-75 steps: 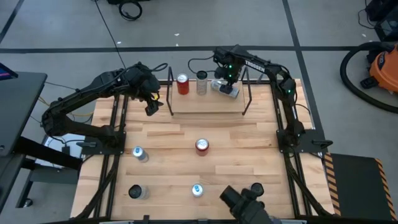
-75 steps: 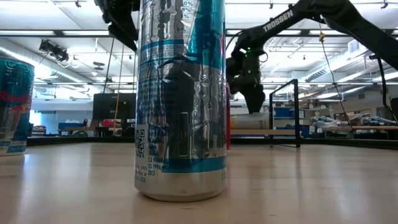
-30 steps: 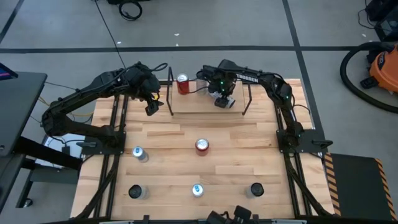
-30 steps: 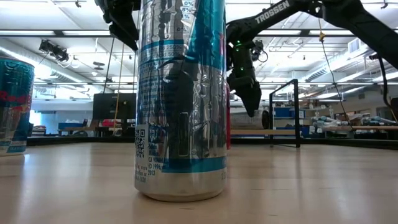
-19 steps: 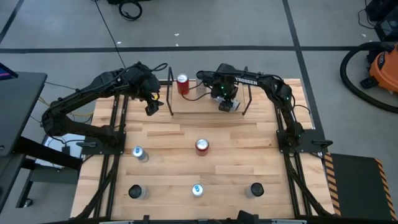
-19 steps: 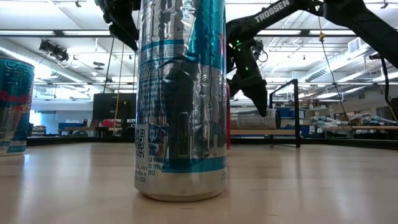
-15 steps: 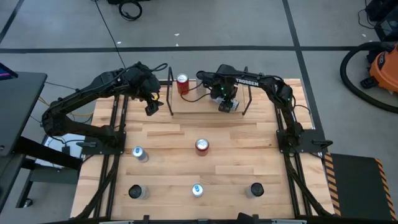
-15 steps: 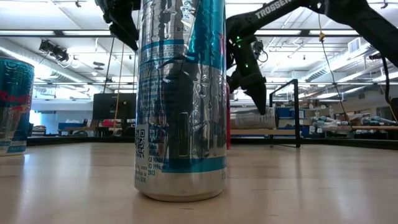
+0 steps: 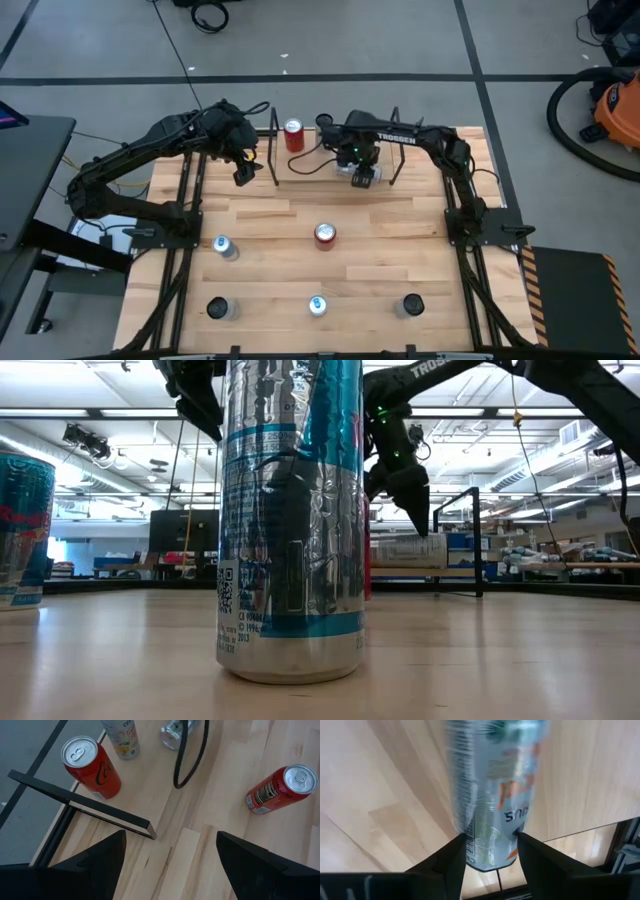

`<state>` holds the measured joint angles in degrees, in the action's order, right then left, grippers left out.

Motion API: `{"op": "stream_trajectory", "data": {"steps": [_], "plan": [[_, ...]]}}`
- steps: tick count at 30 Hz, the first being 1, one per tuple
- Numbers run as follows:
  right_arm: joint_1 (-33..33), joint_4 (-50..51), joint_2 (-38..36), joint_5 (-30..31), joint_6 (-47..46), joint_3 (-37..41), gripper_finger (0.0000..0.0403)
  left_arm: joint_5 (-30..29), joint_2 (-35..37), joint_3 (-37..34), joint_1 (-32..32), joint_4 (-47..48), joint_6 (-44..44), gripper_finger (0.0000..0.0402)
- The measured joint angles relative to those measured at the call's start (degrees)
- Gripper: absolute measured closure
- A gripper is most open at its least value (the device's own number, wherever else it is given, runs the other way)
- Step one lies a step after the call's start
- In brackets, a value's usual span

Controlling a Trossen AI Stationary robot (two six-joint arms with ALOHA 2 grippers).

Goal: Place canned beverage on shelf
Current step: Put the white yellow soda can aligned with the other white yellow soda can on the shelf

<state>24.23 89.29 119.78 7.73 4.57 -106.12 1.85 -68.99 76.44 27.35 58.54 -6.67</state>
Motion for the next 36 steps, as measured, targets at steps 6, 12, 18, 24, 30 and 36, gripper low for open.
{"op": "stream_trajectory", "data": {"steps": [6, 12, 18, 24, 30, 36], "plan": [[0.25, -0.21, -0.31, 0.15, -0.47, -0.03, 0.0221, 0.0, 0.0, 0.0, 0.02, 0.0, 0.04, 0.009], [0.26, 0.66, -0.34, -1.51, -0.16, -0.05, 0.0221, -0.01, 0.0, 0.0, 0.01, 0.0, 0.02, 0.009], [-0.15, 0.63, -2.32, -2.1, 0.42, -0.78, 0.022, 0.0, 0.0, 0.0, 0.02, 0.0, 0.02, 0.009], [0.17, -1.66, -6.18, -3.29, 1.81, -1.49, 0.022, -0.02, 0.0, 0.0, 0.02, -0.02, 0.02, 0.009], [0.87, -1.67, -8.56, -3.09, 1.59, -1.51, 0.022, -0.01, 0.0, 0.0, 0.02, -0.02, -0.01, 0.009], [0.98, -1.27, -8.54, -2.19, 3.45, -1.51, 0.0212, -0.02, 0.0, 0.0, 0.01, -0.02, 0.04, 0.009]]}}
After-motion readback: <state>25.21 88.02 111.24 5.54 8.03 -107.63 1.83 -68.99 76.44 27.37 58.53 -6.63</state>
